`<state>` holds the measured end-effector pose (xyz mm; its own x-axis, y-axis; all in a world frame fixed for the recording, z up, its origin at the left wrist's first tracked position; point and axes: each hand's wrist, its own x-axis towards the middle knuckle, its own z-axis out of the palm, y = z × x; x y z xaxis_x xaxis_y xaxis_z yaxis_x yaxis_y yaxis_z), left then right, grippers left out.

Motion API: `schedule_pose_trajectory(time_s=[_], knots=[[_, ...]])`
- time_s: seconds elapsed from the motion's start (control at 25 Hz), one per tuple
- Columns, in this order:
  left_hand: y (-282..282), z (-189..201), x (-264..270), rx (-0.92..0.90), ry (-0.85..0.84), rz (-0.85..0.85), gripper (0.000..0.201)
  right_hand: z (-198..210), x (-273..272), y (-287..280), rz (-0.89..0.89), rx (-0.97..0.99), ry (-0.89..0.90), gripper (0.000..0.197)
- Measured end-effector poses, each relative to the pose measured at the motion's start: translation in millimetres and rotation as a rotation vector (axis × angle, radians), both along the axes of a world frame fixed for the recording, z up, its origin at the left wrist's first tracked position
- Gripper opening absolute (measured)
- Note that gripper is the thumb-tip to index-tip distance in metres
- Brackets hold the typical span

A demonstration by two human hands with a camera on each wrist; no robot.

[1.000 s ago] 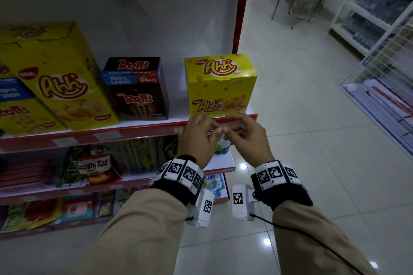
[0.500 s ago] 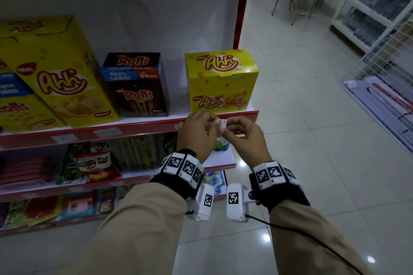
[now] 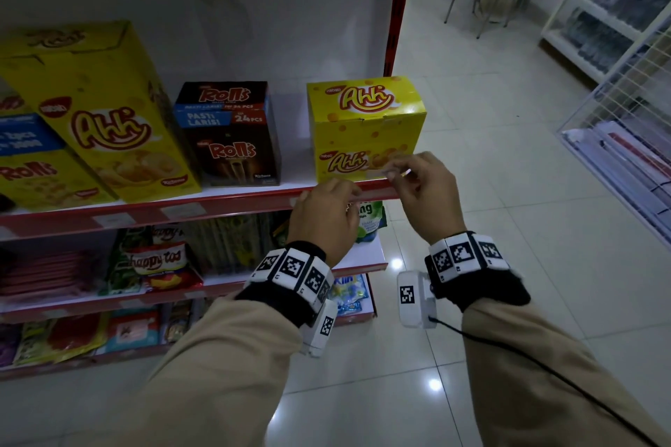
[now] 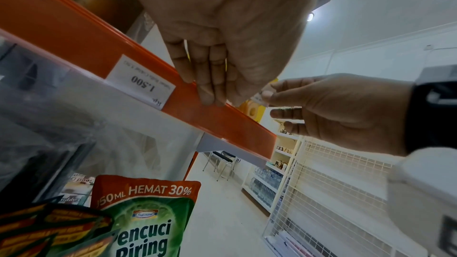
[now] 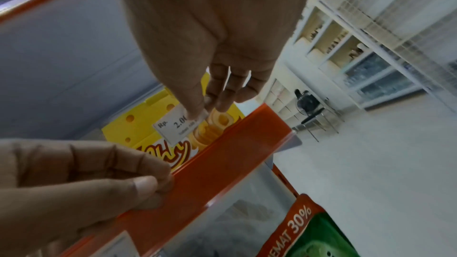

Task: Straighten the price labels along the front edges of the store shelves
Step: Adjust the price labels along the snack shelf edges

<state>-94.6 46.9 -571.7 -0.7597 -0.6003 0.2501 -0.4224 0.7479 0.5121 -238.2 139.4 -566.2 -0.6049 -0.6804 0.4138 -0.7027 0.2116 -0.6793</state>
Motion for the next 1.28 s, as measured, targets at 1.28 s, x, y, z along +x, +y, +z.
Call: schedule_pose_trajectory(time_s=[1.28], knots=[[-1,-14,-27,-0.405,-0.209,0.099,0.011,-9,-19,7,0.11,0.417,0.362,0.016]])
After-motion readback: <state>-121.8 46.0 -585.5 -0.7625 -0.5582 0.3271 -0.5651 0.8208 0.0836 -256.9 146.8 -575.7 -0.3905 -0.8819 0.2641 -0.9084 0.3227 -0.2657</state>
